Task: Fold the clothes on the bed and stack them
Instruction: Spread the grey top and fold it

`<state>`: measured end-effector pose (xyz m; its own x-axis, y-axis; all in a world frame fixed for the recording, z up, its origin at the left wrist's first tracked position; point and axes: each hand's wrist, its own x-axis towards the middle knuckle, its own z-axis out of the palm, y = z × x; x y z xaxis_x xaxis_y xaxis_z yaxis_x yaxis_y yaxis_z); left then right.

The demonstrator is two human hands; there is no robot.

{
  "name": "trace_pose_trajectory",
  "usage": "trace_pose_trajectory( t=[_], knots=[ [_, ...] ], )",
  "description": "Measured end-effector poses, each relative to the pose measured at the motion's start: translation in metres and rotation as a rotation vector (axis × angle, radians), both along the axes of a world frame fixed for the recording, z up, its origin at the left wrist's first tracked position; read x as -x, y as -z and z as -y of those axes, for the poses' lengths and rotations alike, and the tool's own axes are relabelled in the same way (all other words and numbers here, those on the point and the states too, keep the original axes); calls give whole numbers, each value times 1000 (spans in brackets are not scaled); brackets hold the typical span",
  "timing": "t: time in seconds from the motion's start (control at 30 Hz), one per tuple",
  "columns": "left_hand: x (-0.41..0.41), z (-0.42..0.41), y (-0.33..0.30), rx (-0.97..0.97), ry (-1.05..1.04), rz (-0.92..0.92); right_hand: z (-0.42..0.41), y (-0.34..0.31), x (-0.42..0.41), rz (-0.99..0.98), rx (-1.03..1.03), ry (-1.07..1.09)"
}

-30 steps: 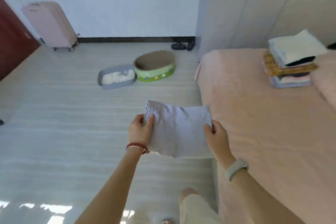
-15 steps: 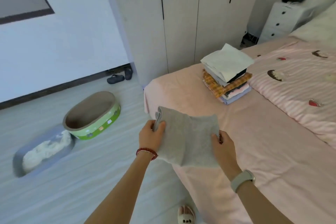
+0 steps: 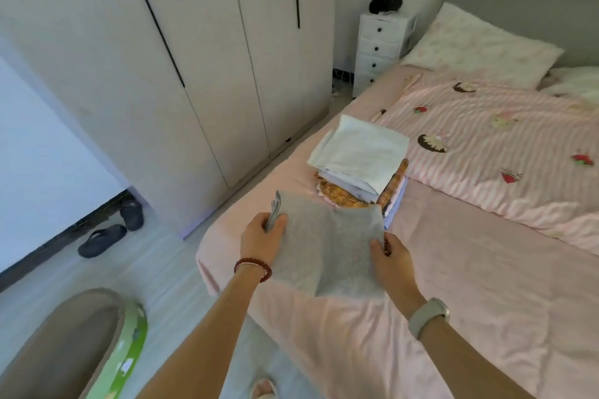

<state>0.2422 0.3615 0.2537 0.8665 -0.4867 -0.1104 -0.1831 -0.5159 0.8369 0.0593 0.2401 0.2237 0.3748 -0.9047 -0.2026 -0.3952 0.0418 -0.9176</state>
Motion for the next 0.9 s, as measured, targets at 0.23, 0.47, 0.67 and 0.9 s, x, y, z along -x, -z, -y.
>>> trace_pose_trajectory(
  t=[0.23,0.47,0.67,0.9],
  knots=[
    [-116,90,-19,29,276,22,35,-17,-80,76,24,262],
    [-158,221,-14,68,438,-98,126,-25,-110,55,47,447],
    [-171,322,4,82,459,-138,222,-14,-123,40,65,488],
    [-188,394,58,18,430,-124,293,30,-137,20,-29,557]
  ],
)
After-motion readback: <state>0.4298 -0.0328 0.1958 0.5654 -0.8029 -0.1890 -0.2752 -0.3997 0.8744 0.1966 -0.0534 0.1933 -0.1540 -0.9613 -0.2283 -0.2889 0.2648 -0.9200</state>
